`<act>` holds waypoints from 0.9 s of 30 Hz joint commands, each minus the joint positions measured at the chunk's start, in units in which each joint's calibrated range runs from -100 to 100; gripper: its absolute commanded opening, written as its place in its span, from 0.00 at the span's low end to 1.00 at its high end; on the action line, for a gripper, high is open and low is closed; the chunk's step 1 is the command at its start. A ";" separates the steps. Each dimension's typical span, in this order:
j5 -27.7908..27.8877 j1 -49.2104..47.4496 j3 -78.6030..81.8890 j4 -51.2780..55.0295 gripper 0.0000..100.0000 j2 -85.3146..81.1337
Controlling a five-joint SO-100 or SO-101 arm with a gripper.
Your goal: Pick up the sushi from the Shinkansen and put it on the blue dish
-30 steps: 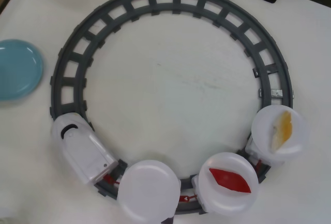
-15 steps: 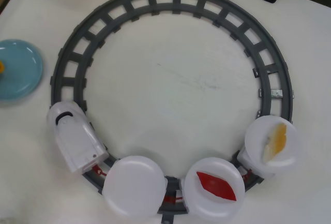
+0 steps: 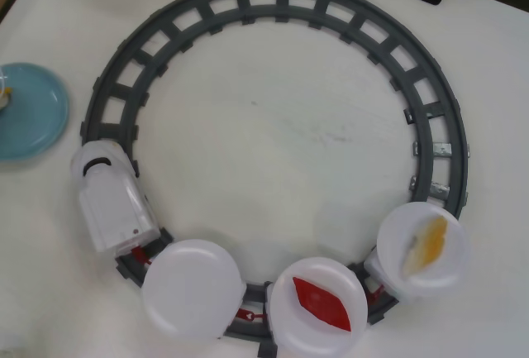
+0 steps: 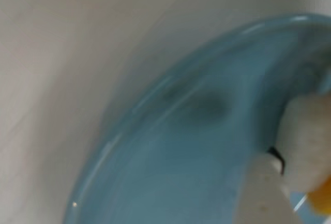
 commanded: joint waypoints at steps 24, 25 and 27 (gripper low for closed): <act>-0.41 -4.86 22.39 18.79 0.28 -45.14; -0.41 -5.66 27.89 15.82 0.28 -50.03; -0.41 -6.27 39.70 8.52 0.28 -60.40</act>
